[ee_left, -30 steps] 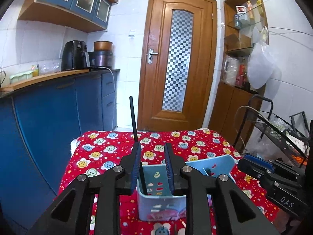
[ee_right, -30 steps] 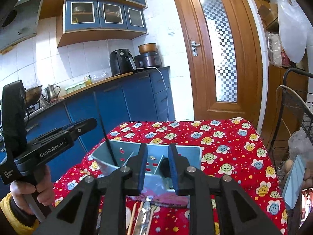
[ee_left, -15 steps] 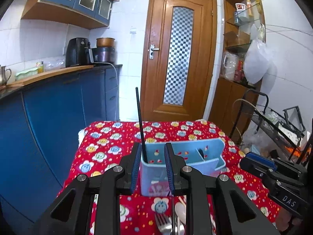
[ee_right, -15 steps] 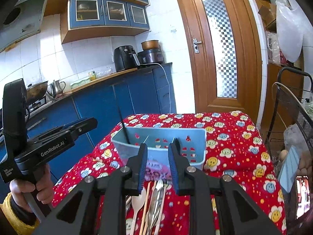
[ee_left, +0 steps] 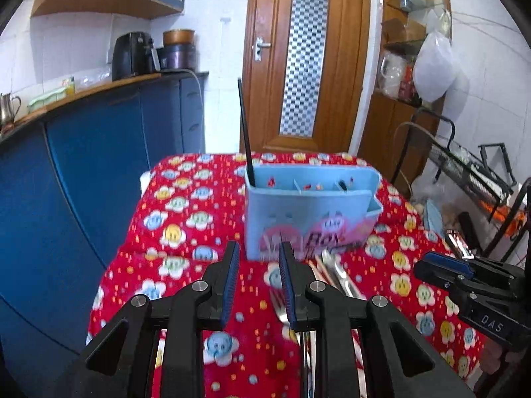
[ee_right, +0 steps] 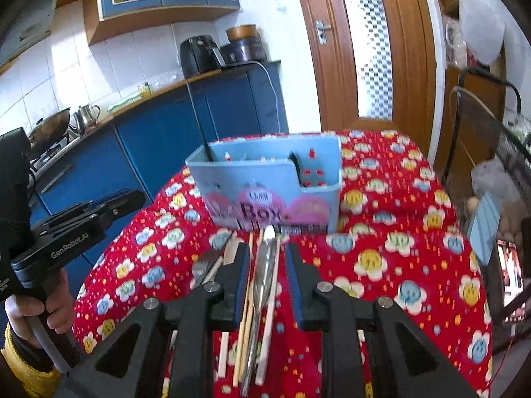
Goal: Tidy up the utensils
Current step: 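Move both tools back over the utensil rows on the table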
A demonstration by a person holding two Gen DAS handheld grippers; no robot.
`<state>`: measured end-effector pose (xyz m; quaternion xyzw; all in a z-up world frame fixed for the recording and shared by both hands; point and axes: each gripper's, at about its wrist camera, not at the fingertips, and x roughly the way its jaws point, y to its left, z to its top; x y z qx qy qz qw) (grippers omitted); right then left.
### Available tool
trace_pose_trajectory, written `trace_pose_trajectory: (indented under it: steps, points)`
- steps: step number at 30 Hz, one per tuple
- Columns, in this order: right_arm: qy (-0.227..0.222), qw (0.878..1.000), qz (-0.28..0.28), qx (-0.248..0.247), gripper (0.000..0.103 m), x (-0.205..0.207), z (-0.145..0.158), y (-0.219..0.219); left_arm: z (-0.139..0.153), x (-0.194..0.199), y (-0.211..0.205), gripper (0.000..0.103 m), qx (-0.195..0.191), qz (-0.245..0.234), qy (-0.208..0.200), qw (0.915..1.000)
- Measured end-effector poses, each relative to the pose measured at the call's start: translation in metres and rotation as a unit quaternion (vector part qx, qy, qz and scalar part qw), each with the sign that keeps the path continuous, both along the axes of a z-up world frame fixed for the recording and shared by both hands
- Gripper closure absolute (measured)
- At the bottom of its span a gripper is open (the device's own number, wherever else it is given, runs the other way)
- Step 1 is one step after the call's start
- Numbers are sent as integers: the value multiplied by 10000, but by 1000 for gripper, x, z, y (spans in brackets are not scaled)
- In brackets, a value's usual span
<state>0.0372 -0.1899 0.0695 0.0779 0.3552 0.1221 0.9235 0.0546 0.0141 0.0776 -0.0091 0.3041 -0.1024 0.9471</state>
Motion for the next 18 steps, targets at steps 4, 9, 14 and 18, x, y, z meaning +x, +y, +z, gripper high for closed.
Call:
trace_pose_trajectory:
  steps: [4, 9, 14, 18]
  points:
    - [190, 9998, -71, 31, 78, -5, -10, -4, -13, -5, -3, 78, 43, -35, 235, 9997]
    - [370, 9991, -188, 101, 75, -11, -21, -12, -31, -6, -6, 78, 25, -110, 609, 9981]
    - [518, 9981, -279, 162, 74, -13, -32, -21, -46, -5, -8, 76, 89, -90, 873, 9961]
    - [598, 9976, -313, 181, 73, -14, -39, -24, -58, -1, -11, 74, -11, -165, 1168, 9930]
